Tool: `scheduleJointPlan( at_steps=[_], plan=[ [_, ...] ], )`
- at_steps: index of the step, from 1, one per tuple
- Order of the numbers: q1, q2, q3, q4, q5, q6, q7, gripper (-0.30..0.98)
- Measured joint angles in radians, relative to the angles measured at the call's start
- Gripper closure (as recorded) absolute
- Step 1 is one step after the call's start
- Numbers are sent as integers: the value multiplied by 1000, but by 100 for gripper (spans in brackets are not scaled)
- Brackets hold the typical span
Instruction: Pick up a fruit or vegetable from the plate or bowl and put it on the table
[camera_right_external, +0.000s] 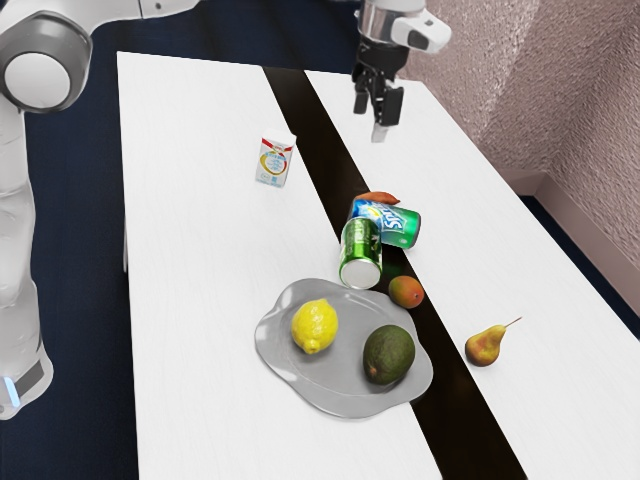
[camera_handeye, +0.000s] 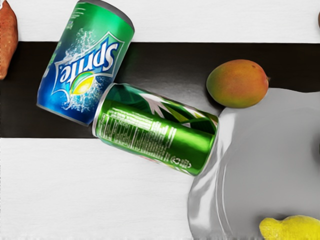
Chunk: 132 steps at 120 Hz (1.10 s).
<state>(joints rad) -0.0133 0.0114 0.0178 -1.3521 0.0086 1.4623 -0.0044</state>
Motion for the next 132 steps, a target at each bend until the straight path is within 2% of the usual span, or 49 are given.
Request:
scheduleJointPlan(
  at_steps=[16, 28, 37, 50, 61, 90, 107, 119, 132],
  plan=[
    [11, 1, 0, 14, -1, -25, -1, 0],
    [36, -4, -12, 203, -4, -77, -10, 0],
    [98, -9, -61, 264, -23, -109, -56, 0],
    [152, -4, -96, 278, -39, -140, -189, 0],
    [158, 23, -100, 272, -21, -156, -341, 0],
    [46, 73, -101, 245, 30, -161, -673, 0],
    [59, 88, -100, 241, 34, -145, -814, 0],
    [65, 39, -104, 115, 33, -111, -894, 0],
    [71, -78, -115, -181, 31, 3, -969, 0]
  ],
)
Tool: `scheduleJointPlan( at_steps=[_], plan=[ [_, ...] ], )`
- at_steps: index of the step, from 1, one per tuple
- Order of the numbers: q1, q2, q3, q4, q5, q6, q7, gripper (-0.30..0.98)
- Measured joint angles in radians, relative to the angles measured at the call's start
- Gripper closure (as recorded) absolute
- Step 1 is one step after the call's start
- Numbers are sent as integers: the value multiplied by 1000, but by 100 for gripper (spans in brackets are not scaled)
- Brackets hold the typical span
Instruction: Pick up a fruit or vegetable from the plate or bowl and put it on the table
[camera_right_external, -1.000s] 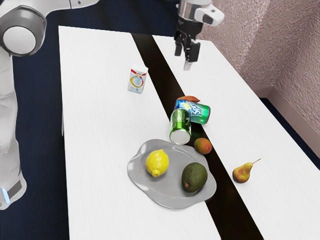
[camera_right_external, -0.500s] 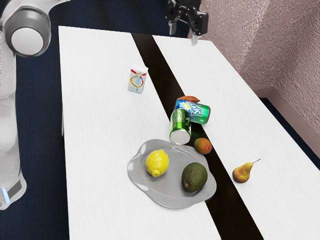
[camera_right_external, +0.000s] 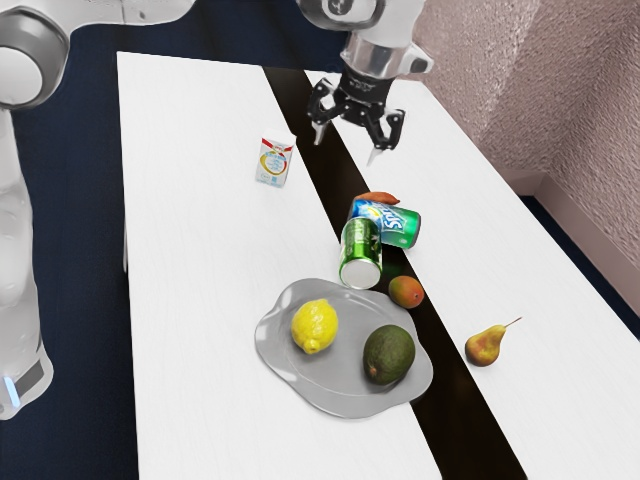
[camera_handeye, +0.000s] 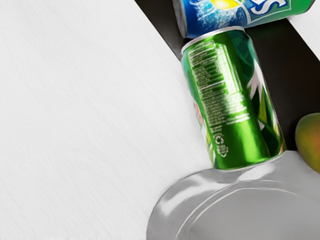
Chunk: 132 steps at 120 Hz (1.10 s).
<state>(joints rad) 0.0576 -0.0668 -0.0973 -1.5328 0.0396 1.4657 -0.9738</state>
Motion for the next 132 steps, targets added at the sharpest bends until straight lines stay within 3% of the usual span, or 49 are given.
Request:
scheduleJointPlan(
  at_steps=[10, 49, 132],
  plan=[
    [-9, -51, -10, -123, -11, 82, -51, 0],
    [-13, -197, -41, -358, -64, 226, -270, 0],
    [-12, -304, -168, -589, -152, 340, -488, 0]
  ],
)
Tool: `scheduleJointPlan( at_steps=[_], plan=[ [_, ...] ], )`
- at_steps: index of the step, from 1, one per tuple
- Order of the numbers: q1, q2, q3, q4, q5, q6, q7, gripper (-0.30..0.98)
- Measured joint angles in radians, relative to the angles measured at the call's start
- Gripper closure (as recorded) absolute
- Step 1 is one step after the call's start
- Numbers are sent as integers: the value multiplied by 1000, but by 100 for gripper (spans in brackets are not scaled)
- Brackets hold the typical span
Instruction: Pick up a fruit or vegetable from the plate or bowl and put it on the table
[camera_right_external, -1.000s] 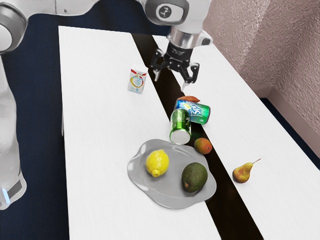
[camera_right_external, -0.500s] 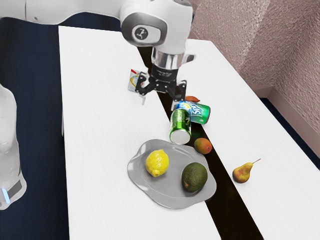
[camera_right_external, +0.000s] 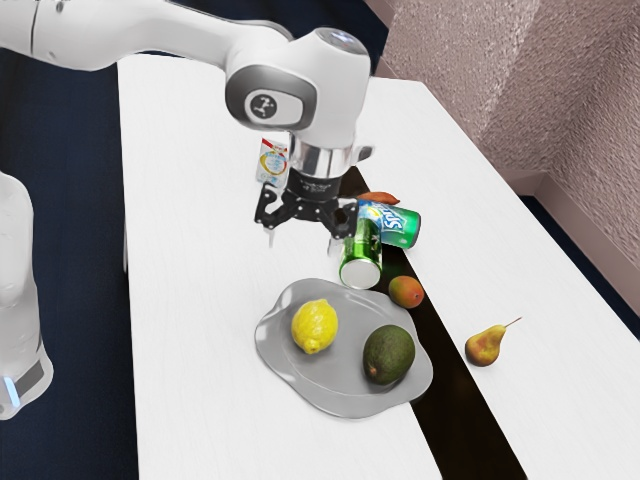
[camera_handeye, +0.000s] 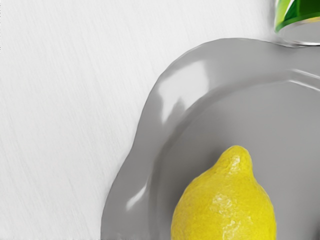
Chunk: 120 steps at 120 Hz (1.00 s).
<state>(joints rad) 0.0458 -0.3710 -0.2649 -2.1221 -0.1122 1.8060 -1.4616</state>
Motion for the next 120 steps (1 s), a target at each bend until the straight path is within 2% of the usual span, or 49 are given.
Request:
scheduleJointPlan(
  at_steps=[31, 54, 120],
  plan=[
    [0, -4, -9, -48, -26, 50, -34, 0],
    [0, 51, -30, -44, -43, 93, -51, 0],
    [3, 132, -35, -48, -47, 178, -78, 0]
  ],
)
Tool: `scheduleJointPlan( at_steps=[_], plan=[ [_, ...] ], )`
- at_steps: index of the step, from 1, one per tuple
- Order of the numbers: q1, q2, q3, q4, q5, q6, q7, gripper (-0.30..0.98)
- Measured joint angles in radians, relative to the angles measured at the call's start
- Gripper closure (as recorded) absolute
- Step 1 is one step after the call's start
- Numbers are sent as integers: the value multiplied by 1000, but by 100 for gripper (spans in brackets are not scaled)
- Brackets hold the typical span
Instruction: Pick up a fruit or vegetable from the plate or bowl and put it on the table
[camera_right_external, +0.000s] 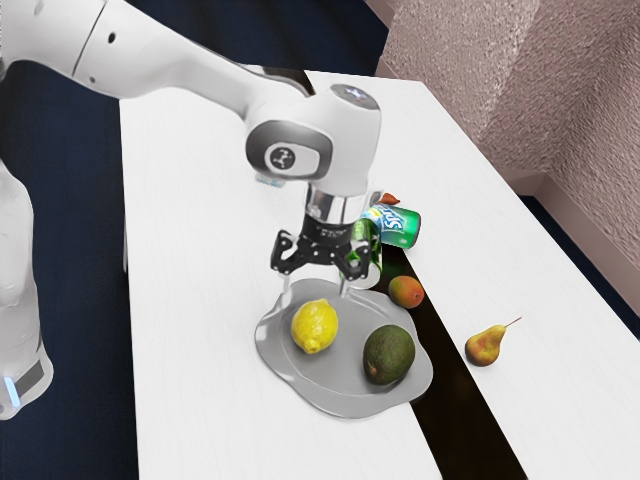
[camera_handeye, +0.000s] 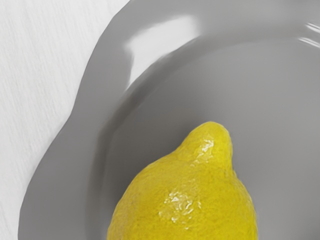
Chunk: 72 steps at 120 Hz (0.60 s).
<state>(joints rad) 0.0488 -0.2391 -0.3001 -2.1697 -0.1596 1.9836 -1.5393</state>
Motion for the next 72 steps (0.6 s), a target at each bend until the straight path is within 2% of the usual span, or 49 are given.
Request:
scheduleJointPlan(
  at_steps=[72],
  plan=[
    [-2, 65, -19, -20, -3, 66, -11, 0]
  ],
)
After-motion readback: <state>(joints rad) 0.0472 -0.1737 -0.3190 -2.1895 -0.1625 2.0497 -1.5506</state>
